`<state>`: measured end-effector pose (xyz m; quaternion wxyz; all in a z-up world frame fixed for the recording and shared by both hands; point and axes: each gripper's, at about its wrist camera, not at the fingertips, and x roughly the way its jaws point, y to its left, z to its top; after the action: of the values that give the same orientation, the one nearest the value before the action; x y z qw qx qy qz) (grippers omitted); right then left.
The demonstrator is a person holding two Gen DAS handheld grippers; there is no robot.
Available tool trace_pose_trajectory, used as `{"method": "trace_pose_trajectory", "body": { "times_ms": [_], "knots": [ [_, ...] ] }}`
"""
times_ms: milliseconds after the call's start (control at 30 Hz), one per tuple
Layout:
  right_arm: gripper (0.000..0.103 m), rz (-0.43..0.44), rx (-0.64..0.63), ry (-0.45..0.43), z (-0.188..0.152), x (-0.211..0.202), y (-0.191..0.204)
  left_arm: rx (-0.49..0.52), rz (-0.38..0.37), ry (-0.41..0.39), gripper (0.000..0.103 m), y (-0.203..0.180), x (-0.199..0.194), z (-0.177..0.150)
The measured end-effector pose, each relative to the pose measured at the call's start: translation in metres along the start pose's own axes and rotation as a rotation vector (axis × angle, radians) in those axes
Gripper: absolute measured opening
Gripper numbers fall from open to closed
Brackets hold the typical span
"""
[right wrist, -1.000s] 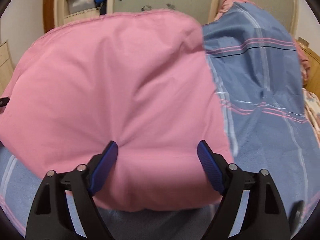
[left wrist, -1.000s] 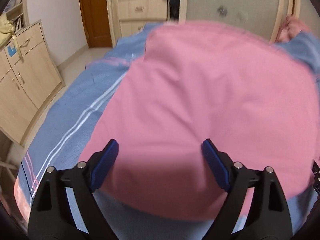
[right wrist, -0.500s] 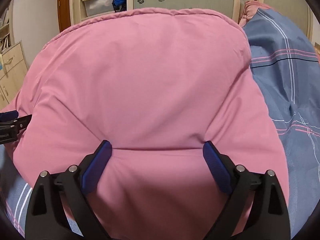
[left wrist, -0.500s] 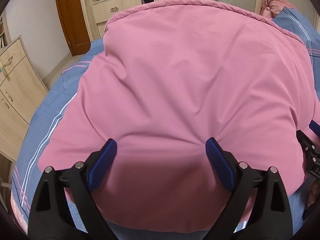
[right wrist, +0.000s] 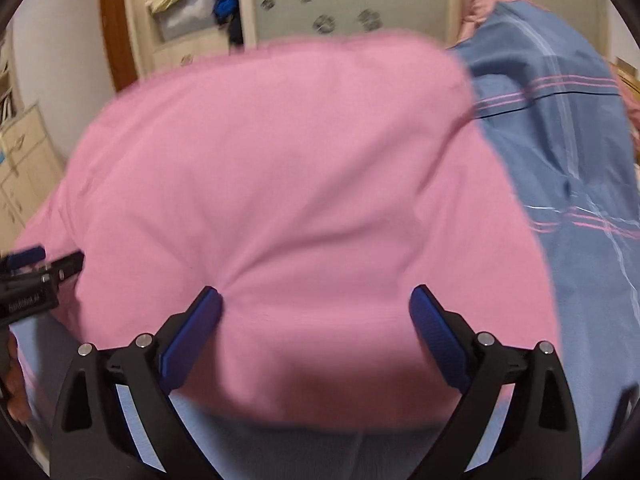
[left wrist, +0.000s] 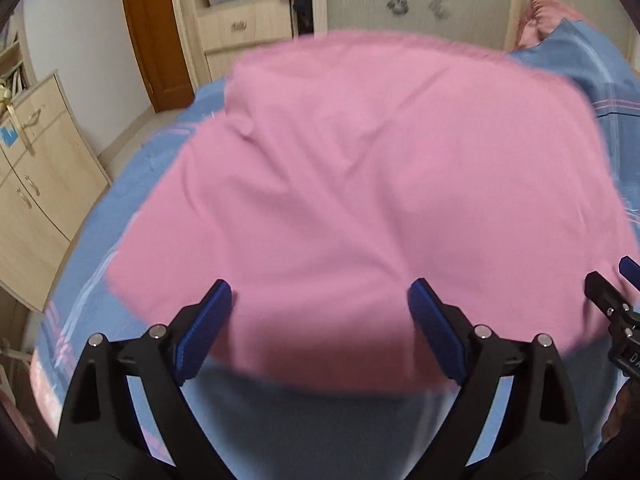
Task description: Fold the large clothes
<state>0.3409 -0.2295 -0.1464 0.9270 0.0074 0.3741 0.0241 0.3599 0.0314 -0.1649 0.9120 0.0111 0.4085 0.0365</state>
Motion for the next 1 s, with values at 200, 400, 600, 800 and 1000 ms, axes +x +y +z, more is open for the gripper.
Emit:
{"method": "trace_pose_trajectory", "body": {
  "times_ms": [200,400,600,800,1000],
  "knots": [
    [0.102,-0.144,-0.042,-0.149,-0.025,-0.104,0.033,0.017,0.020,-0.179,0.101,-0.011,-0.110,-0.031],
    [0.102,-0.167,-0.013,-0.249,-0.067,-0.193,0.049,0.048,0.016,-0.247,0.101,-0.015,-0.201,-0.075],
    [0.102,-0.185,0.020,-0.308,-0.092,-0.265,0.057,0.037,0.003,-0.327,0.101,-0.008,-0.286,-0.109],
    [0.102,-0.227,0.012,-0.375,-0.107,-0.321,0.066,0.036,0.003,-0.416,0.101,-0.005,-0.348,-0.136],
    [0.102,-0.257,0.020,-0.430,-0.122,-0.358,0.072,0.006,-0.015,-0.439,0.101,-0.002,-0.375,-0.148]
  ]
}}
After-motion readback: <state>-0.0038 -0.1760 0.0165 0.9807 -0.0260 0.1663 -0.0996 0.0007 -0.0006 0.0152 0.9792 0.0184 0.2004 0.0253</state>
